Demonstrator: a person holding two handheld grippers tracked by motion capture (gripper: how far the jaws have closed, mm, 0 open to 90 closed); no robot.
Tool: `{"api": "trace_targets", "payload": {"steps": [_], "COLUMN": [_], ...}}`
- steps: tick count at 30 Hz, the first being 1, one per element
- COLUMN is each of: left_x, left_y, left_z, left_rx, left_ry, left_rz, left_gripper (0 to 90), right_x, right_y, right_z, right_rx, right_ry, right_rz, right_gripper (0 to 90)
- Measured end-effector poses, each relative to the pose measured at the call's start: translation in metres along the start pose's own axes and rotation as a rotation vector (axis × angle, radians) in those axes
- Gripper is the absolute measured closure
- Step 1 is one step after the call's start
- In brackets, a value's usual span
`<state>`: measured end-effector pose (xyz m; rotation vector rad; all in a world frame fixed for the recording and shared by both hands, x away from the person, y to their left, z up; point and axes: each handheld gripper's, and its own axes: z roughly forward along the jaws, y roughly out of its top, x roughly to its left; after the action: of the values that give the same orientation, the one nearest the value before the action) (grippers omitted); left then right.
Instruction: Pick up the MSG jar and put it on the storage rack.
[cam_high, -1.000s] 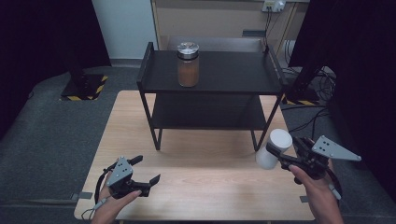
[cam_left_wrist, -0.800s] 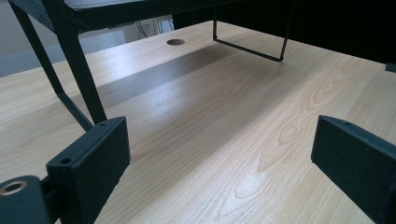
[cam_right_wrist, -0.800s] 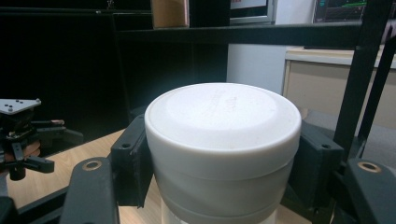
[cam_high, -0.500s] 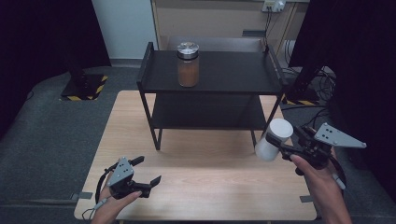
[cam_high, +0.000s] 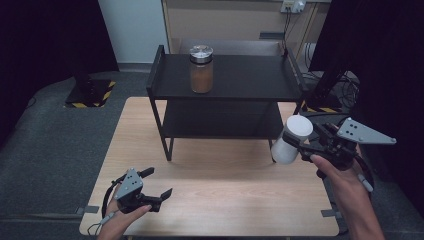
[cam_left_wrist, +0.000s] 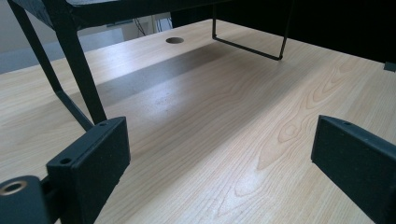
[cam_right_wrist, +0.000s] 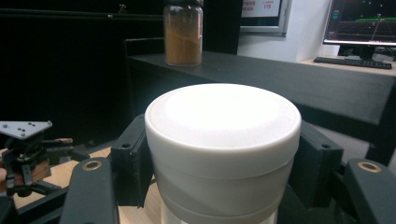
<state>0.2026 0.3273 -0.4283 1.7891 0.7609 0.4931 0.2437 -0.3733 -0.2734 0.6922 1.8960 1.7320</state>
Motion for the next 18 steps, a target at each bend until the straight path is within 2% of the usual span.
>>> {"api": "trace_targets", "payload": {"steps": [18], "left_x": [0.002], "left_y": [0.001], "left_z": [-0.001], "left_rx": [0.004], "left_ry": [-0.007], "left_rz": [0.004], "left_gripper": [3.1], "right_x": [-0.003], "right_y": [0.035], "right_z": [0.015], "right_rx": [0.003], "right_ry": [0.016], "right_rz": [-0.007], "right_gripper": [34.4]}}
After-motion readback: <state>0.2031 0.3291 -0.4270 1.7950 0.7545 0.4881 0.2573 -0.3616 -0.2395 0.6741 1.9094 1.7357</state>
